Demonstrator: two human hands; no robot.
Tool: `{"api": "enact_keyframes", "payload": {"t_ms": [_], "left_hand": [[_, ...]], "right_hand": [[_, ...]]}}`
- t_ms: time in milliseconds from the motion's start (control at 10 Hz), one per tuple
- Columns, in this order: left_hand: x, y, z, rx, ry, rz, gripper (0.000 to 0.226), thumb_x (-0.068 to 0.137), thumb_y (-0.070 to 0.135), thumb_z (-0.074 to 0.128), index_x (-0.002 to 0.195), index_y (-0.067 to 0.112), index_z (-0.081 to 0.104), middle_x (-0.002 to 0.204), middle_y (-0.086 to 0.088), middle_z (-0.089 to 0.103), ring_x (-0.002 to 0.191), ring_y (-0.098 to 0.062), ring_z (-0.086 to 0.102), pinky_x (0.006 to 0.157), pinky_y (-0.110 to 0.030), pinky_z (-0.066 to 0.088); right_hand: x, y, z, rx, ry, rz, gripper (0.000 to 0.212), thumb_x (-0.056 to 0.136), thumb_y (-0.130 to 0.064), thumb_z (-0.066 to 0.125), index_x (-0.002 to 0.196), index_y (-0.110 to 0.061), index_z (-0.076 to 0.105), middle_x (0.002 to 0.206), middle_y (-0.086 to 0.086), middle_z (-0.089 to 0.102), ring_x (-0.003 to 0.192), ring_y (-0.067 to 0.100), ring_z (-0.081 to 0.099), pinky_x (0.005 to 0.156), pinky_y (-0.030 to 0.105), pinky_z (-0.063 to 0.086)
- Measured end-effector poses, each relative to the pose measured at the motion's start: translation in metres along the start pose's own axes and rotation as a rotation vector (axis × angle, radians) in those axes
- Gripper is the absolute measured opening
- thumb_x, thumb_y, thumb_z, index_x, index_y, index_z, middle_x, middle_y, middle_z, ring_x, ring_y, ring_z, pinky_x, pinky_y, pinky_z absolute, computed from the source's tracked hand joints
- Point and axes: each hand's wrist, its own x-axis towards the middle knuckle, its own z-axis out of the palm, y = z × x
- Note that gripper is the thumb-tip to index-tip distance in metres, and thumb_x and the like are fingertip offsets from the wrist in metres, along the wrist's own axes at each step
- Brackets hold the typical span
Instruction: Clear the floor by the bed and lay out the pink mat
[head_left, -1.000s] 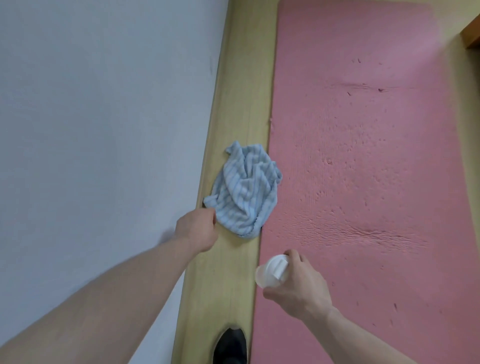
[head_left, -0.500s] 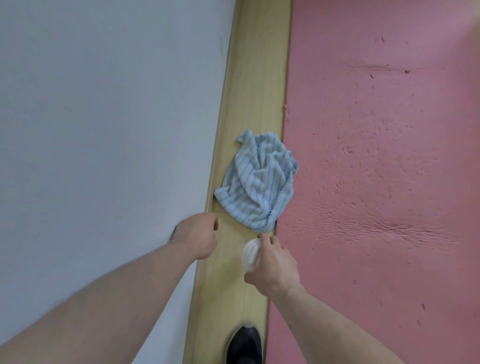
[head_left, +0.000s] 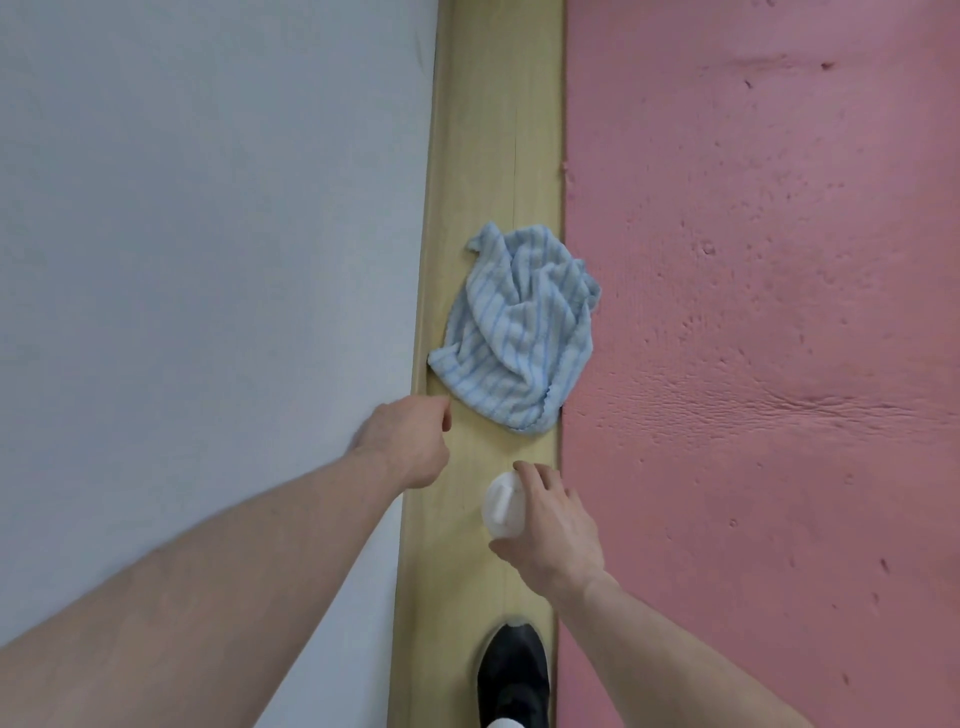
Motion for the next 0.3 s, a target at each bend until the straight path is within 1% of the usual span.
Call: {"api": "enact_keyframes", "payload": {"t_ms": [100,200,300], "left_hand": [[-0.011,0.002,0.004,0.013,-0.017,-0.001,0.033,0.082,0.013,0.045,0.103,0.036,0.057,0.105,0.008,0.065,0.092,-0.02,0.06,0.081,-0.038,0.055],[-0.025,0.014,0.003,0.046,-0.037,-0.002,0.035,0.085,0.009,0.047,0.11,0.03,0.059,0.11,0.006,0.065,0.097,-0.021,0.061,0.086,-0.033,0.05],[-0.047,0.029,0.0,0.054,0.011,0.019,0.036,0.088,0.007,0.046,0.115,0.026,0.06,0.113,0.005,0.066,0.098,-0.021,0.062,0.087,-0.031,0.048]], "right_hand": [[-0.004,-0.005,0.001,0.013,-0.007,-0.061,0.085,0.083,-0.03,0.08,0.151,-0.028,0.029,0.151,-0.007,0.035,0.125,0.027,0.051,0.098,0.037,0.052],[-0.015,-0.002,-0.008,0.002,-0.041,-0.032,0.082,0.087,-0.016,0.074,0.153,-0.026,0.027,0.156,-0.003,0.032,0.129,0.029,0.05,0.103,0.036,0.049],[-0.035,0.011,-0.024,0.044,-0.046,0.016,0.084,0.087,-0.015,0.072,0.156,-0.026,0.025,0.157,-0.002,0.033,0.129,0.027,0.052,0.103,0.036,0.049]]}}
